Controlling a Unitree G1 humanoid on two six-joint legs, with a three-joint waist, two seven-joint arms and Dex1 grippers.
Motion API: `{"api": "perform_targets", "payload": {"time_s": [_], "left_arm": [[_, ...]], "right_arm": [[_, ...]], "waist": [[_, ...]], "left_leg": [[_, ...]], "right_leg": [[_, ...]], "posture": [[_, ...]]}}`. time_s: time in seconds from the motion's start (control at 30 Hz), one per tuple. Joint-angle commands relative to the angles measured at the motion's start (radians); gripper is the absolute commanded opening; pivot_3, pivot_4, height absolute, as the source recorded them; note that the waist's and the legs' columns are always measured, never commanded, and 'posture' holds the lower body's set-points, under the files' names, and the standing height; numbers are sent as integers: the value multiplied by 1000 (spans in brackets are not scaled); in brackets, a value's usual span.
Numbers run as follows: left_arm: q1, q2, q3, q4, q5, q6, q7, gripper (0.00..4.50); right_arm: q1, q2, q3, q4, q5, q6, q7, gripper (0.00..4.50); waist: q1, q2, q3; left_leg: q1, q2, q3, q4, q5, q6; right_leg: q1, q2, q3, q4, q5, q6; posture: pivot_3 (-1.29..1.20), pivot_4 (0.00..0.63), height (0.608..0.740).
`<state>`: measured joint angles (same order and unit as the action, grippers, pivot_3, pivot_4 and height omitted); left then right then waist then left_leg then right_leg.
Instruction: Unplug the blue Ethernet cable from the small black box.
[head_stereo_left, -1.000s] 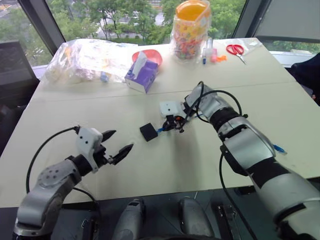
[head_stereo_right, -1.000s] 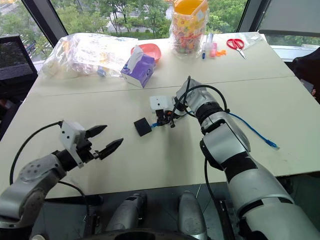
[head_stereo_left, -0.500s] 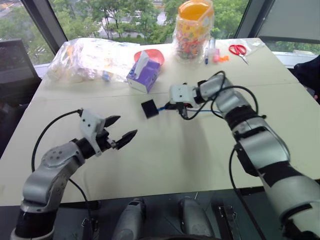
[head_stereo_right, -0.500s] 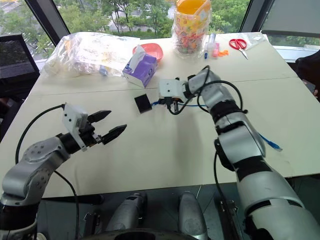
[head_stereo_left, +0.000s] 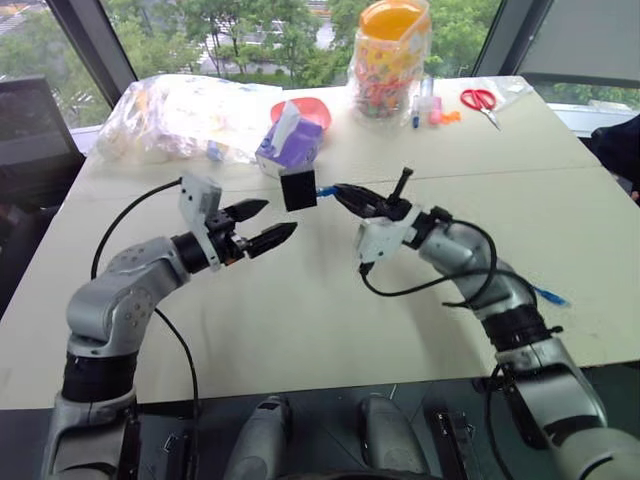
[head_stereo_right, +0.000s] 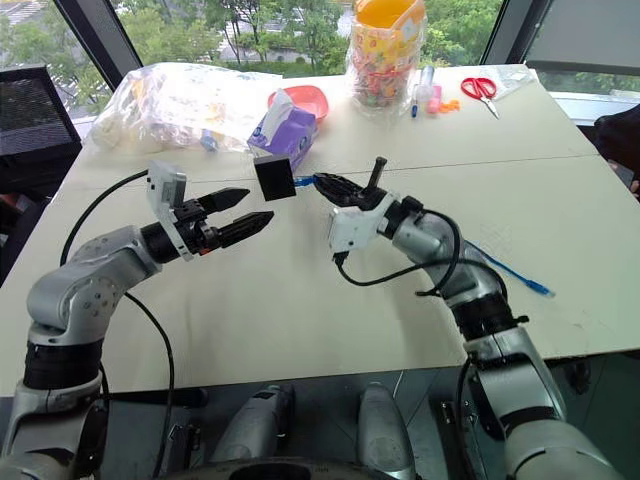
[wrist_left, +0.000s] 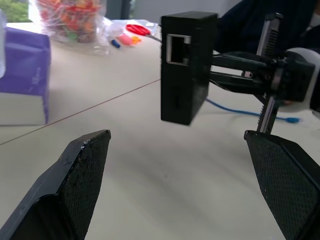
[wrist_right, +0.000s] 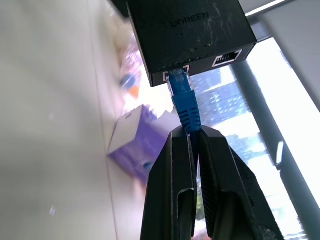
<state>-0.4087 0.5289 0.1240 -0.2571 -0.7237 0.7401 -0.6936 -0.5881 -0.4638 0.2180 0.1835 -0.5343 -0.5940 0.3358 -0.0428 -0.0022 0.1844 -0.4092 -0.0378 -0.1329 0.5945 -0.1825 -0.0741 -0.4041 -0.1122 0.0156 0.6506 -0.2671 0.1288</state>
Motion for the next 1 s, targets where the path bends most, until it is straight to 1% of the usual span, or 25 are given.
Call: {"api": "perform_targets", "payload": {"time_s": [0.03, 0.2, 0.33, 0.57, 0.67, 0.7, 0.83, 0.93, 0.97, 1.0], "left_arm": [[-35, 12, -13, -4, -23, 17, -40, 4500], [-65, 12, -14, 9, -38, 31, -67, 4500], [-80, 12, -3, 17, -48, 39, -77, 4500], [-86, 13, -1, 25, -52, 34, -83, 4500], [-84, 11, -2, 29, -51, 27, -83, 3748], [-83, 11, -4, 32, -49, 24, -85, 3430], [-74, 6, -12, 42, -39, 10, -93, 1912], [-73, 2, -18, 44, -36, 6, -97, 683], [-72, 1, -20, 44, -36, 6, -99, 472], [-72, 1, -21, 44, -35, 5, -101, 476]], "right_arm": [[14, -1, -16, -92, -21, 23, -44, 58], [31, -14, -2, -106, -31, 29, -46, 58], [32, -29, 9, -98, -30, 22, -42, 58], [30, -39, 19, -88, -24, 11, -39, 58], [32, -40, 25, -90, -21, 9, -39, 0], [32, -41, 27, -90, -21, 8, -39, 0], [38, -37, 34, -101, -18, 9, -35, 0], [38, -33, 36, -106, -13, 13, -29, 0], [37, -31, 37, -107, -12, 15, -26, 0], [36, -30, 37, -108, -10, 15, -24, 0]], "waist": [[0, 0, 0], [0, -2, 1], [0, -6, 4], [0, -7, 4], [0, -7, 4], [0, -7, 4], [0, -8, 5], [0, -8, 5], [0, -8, 5], [0, -8, 5]], "left_leg": [[0, 0, 0, 0, 0, 0], [0, 0, 0, 0, 0, 0], [0, 0, 0, 0, 0, 0], [0, 0, 0, 0, 0, 0], [0, 0, 0, 0, 0, 0], [0, 0, 0, 0, 0, 0], [0, 0, 0, 0, 0, 0], [0, 0, 0, 0, 0, 0], [0, 0, 0, 0, 0, 0], [0, 0, 0, 0, 0, 0]], "right_leg": [[0, 0, 1, 0, 0, 0], [0, 0, 0, 0, -1, -2], [1, 0, 0, -1, -1, -2], [1, 0, 0, -1, -1, -2], [1, 0, 0, -1, -1, -2], [1, 0, 0, -1, -1, -2], [1, 0, 0, -1, -1, -2], [1, 0, 0, -1, -1, -2], [1, 0, 0, -1, -1, -2], [1, 0, 0, -1, -1, -2]], "posture": [[0, 150, 726], [0, 150, 726], [0, 150, 726], [0, 150, 726], [0, 150, 726], [0, 150, 726], [0, 150, 726], [0, 150, 726], [0, 150, 726], [0, 150, 726]]}}
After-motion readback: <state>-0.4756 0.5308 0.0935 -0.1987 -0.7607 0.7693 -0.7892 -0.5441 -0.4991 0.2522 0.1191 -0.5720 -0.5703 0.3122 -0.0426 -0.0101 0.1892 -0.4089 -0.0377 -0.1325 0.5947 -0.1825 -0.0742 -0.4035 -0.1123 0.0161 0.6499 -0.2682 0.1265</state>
